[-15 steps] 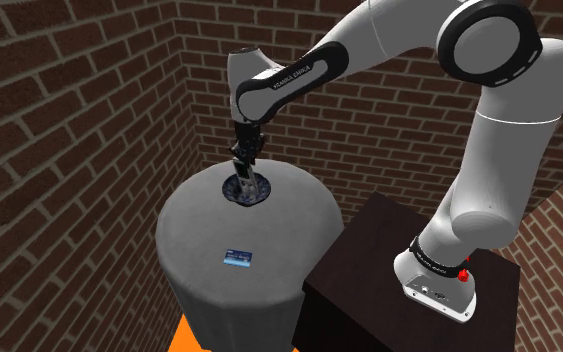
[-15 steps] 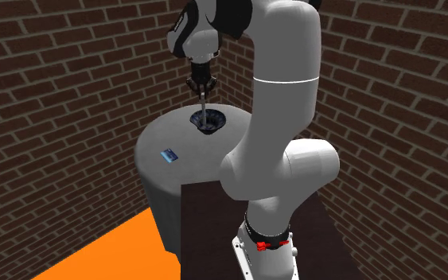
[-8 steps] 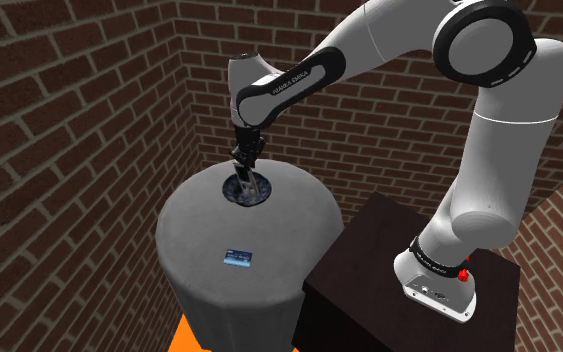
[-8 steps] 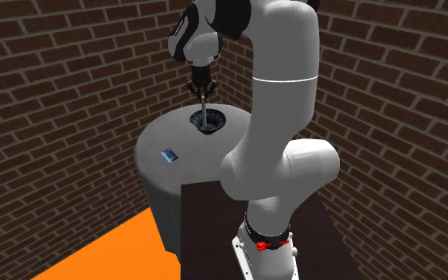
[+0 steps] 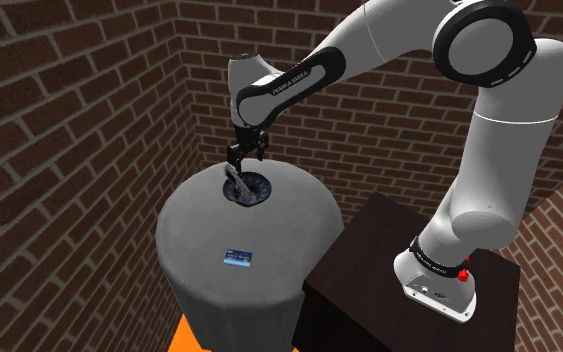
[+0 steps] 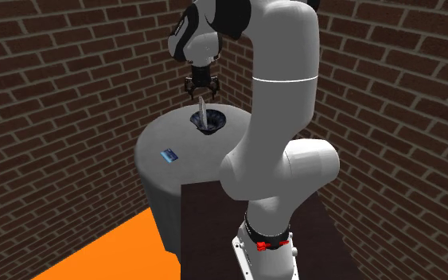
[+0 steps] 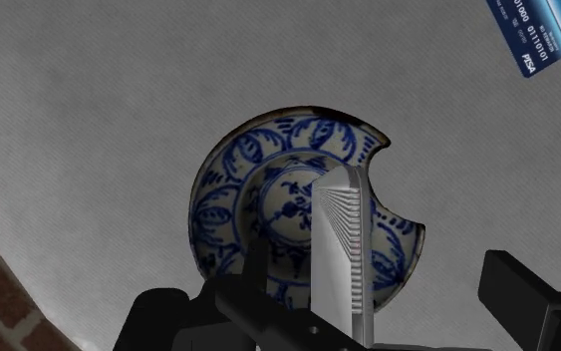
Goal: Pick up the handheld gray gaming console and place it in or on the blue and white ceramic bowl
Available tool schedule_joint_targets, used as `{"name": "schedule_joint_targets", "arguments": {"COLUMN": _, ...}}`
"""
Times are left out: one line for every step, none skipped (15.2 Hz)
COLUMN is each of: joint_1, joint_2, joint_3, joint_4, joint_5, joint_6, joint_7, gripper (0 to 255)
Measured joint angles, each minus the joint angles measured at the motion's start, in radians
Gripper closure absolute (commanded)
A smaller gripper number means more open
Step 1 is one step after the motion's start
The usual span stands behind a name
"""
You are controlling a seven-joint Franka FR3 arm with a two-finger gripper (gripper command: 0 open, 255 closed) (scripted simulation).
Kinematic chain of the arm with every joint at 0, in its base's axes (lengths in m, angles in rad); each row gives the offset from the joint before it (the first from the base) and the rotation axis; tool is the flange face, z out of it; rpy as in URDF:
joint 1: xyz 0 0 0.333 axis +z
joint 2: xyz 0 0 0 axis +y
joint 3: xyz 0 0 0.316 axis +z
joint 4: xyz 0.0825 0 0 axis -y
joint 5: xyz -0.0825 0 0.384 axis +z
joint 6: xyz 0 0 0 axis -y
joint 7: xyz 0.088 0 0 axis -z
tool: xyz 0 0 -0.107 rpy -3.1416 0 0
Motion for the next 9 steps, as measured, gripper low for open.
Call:
{"name": "schedule_joint_targets", "arguments": {"joint_1": -0.002, "joint_2": -0.009, "joint_3": 0.0, "joint_4": 0.003, "joint_5": 0.002, "joint_6": -0.012, "joint_7": -0.003, "gripper": 0}}
{"name": "schedule_joint_targets", "arguments": {"joint_1": -0.001, "joint_2": -0.02, "joint_3": 0.001, "joint_4": 0.016, "joint_5": 0.004, "joint_6": -0.035, "joint_7": -0.003, "gripper": 0}}
{"name": "schedule_joint_targets", "arguments": {"joint_1": -0.003, "joint_2": -0.034, "joint_3": 0.002, "joint_4": 0.031, "joint_5": 0.007, "joint_6": -0.064, "joint_7": -0.006, "gripper": 0}}
{"name": "schedule_joint_targets", "arguments": {"joint_1": -0.002, "joint_2": -0.043, "joint_3": 0.003, "joint_4": 0.044, "joint_5": 0.008, "joint_6": -0.085, "joint_7": -0.006, "gripper": 0}}
{"name": "schedule_joint_targets", "arguments": {"joint_1": -0.002, "joint_2": -0.053, "joint_3": 0.004, "joint_4": 0.046, "joint_5": 0.01, "joint_6": -0.097, "joint_7": -0.006, "gripper": 0}}
{"name": "schedule_joint_targets", "arguments": {"joint_1": -0.002, "joint_2": -0.058, "joint_3": 0.004, "joint_4": 0.048, "joint_5": 0.011, "joint_6": -0.104, "joint_7": -0.007, "gripper": 0}}
{"name": "schedule_joint_targets", "arguments": {"joint_1": -0.003, "joint_2": -0.059, "joint_3": 0.004, "joint_4": 0.051, "joint_5": 0.011, "joint_6": -0.108, "joint_7": -0.007, "gripper": 0}}
{"name": "schedule_joint_targets", "arguments": {"joint_1": -0.003, "joint_2": -0.059, "joint_3": 0.004, "joint_4": 0.052, "joint_5": 0.012, "joint_6": -0.11, "joint_7": -0.008, "gripper": 0}}
{"name": "schedule_joint_targets", "arguments": {"joint_1": -0.003, "joint_2": -0.059, "joint_3": 0.004, "joint_4": 0.053, "joint_5": 0.012, "joint_6": -0.111, "joint_7": -0.008, "gripper": 0}}
